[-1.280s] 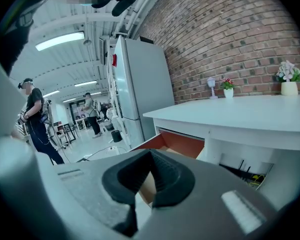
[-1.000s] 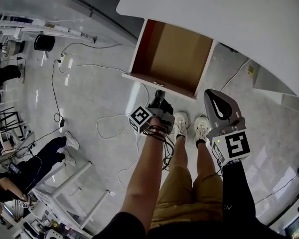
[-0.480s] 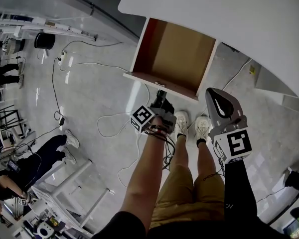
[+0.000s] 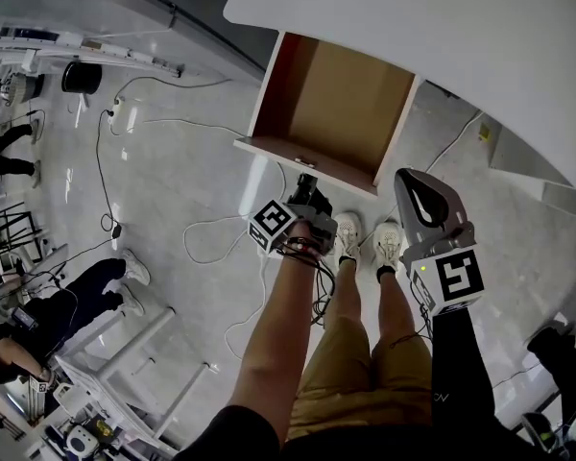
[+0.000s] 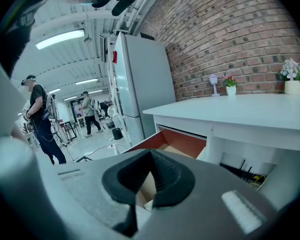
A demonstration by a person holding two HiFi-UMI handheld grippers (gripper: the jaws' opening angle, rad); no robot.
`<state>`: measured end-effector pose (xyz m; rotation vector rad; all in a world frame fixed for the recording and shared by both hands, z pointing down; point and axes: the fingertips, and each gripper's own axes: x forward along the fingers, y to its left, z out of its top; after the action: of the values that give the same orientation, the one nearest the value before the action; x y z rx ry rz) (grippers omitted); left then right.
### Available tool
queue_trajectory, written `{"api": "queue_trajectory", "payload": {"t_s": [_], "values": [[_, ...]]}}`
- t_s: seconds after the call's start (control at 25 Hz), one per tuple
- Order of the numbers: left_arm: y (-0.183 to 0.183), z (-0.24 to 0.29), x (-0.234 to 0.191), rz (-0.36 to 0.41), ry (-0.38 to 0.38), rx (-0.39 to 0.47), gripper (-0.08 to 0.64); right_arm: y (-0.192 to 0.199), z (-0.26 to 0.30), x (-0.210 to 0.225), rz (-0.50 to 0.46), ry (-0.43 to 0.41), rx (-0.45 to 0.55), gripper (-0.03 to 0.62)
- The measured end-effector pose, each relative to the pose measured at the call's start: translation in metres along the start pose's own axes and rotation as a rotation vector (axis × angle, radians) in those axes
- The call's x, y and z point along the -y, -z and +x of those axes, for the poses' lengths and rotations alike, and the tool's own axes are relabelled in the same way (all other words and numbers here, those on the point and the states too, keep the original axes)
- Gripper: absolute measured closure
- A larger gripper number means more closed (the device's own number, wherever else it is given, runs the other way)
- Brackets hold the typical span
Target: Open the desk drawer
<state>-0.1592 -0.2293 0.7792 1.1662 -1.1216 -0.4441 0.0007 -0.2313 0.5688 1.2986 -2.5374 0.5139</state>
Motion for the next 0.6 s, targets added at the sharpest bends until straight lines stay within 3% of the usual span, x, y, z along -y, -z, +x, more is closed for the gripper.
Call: {"api": "queue_trajectory", "payload": {"t_s": [0.6], "values": [[0.0009,0.0018,-0.0006,0.006,0.018,0.000,0.534,0.0014,0.0058,0.0017,0.001,-0.001,-0.005,0.593]]}}
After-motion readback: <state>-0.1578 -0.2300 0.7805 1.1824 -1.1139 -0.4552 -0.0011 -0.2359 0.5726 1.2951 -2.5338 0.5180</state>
